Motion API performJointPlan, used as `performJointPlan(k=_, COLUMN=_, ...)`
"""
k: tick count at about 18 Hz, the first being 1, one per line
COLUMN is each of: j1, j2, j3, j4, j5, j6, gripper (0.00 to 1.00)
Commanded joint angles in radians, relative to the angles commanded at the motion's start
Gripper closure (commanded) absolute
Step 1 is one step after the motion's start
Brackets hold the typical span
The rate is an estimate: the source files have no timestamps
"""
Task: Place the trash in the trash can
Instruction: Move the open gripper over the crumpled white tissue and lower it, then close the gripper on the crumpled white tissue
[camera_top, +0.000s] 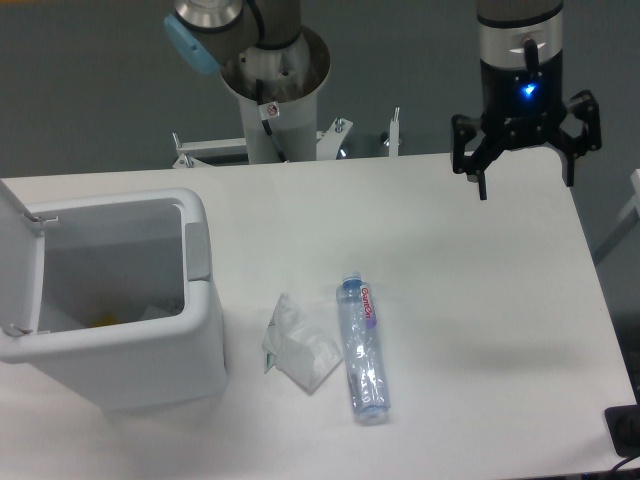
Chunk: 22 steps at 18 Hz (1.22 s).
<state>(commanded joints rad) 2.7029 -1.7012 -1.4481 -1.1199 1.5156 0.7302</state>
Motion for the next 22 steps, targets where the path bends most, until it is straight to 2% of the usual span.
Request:
performJointPlan(k=5, j1=-0.009, j2=0.0, j3=-0.04, j4=0.006, j5=-0.002, j6=-0.002, gripper=0.0)
performJointPlan(k=7, j1=-0.02, j2=-0.008, j3=-0.06, j4=0.034, j5=-0.011, j6=-0.005, gripper=0.0)
performJointPlan(k=9, j1=-0.064, j2=-0.028, j3=-0.089, j4=0.11, j5=-0.011, j6=-0.012, gripper=0.0)
performJointPlan(k=10, j1=-0.084, j2=-0.043, j3=-0.124, j4=0.159, j5=-0.011, j6=-0.014, gripper=0.0)
performJointPlan(k=11, j1=-0.101, j2=-0.052, j3=-0.144, j4=0.178, j5=-0.009, j6=-0.024, gripper=0.0)
performJointPlan(k=13, j1=-0.155, j2=-0.07, j3=-0.178, j4=0.181, j5=-0.011, j6=-0.125, gripper=0.0)
performJointPlan(k=16, j1=-0.228, j2=-0.136, j3=-0.178, j4=0.181, j5=-0.02, j6=-0.233, gripper=0.0)
performJointPlan(k=17, j1=-0.247, j2=-0.164, j3=-0.181, j4=0.18, j5=-0.056, j6=-0.251, gripper=0.0)
performJointPlan(k=20, j1=-0.253, j2=-0.224, j3=-0.204, j4=0.183, j5=-0.281, j6=-0.302, gripper=0.0)
performJointPlan(k=22, j1=-0.261, j2=-0.258, j3=-0.224, j4=0.189, j5=-0.295, j6=-0.302, gripper=0.0)
